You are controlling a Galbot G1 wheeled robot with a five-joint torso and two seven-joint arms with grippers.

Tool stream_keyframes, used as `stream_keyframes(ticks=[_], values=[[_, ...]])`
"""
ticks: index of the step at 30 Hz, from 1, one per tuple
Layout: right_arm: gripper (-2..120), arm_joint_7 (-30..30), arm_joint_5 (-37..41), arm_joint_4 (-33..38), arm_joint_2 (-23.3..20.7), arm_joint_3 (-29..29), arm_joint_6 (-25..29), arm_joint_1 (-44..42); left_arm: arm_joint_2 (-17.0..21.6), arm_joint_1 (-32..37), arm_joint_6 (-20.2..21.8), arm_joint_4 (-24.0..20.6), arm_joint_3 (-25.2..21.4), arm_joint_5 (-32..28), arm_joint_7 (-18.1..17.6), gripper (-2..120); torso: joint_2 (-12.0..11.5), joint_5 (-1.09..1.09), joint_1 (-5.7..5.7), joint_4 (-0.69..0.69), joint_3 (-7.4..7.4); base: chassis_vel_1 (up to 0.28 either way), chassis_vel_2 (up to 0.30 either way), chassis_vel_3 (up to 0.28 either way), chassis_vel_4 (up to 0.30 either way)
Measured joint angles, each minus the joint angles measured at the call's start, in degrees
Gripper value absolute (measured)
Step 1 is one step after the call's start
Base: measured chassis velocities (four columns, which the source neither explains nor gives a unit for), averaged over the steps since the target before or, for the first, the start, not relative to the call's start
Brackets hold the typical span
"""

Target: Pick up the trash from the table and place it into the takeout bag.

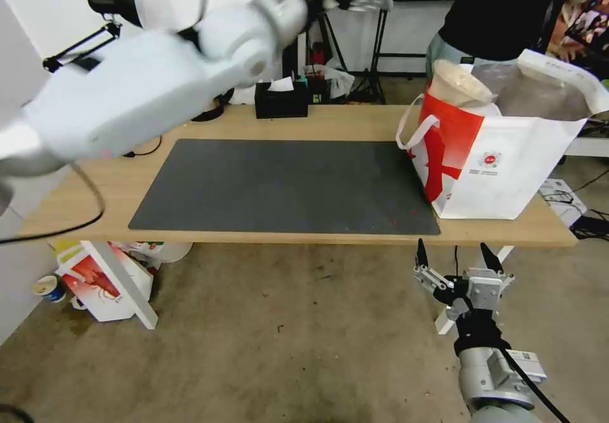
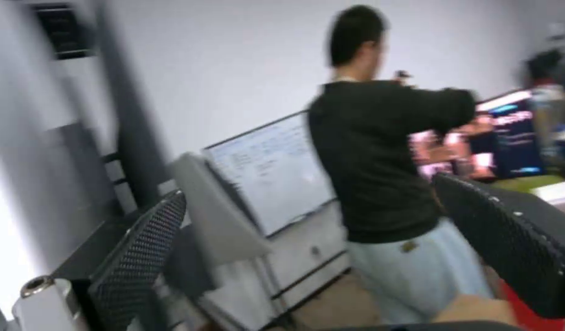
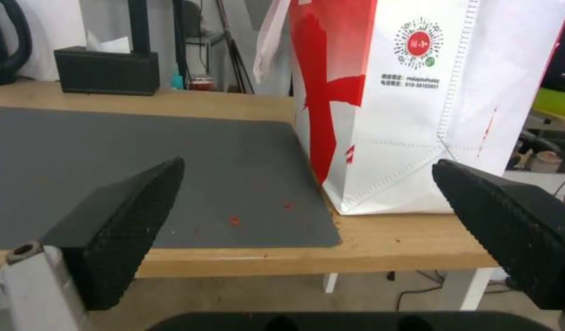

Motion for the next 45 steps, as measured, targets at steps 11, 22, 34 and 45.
stream_keyframes(ticks=[11,22,34,45], values=[[100,0.0,0.0,0.0,0.0,0.0,0.0,0.0,18.7,36.4,-1.0,-19.3,-36.2,8.5,0.1,100,0.0,-0.03,0.00,-0.01,-0.01,0.000,0.000,0.000,0.000],[100,0.0,0.0,0.0,0.0,0.0,0.0,0.0,11.3,85.7,-6.3,-30.7,-73.4,19.7,4.3,100,0.0,0.04,-0.01,-0.02,-0.01,0.000,0.000,0.000,0.000],[100,0.0,0.0,0.0,0.0,0.0,0.0,0.0,-11.1,103.1,-5.6,-38.2,-75.5,33.1,10.9,100,0.0,0.04,-0.01,-0.01,-0.01,0.000,0.000,0.000,0.000],[100,0.0,0.0,0.0,0.0,0.0,0.0,0.0,-19.0,109.8,-7.4,-39.0,-72.8,40.6,11.1,100,0.0,0.03,0.00,0.00,-0.01,0.000,0.000,0.000,0.000]])
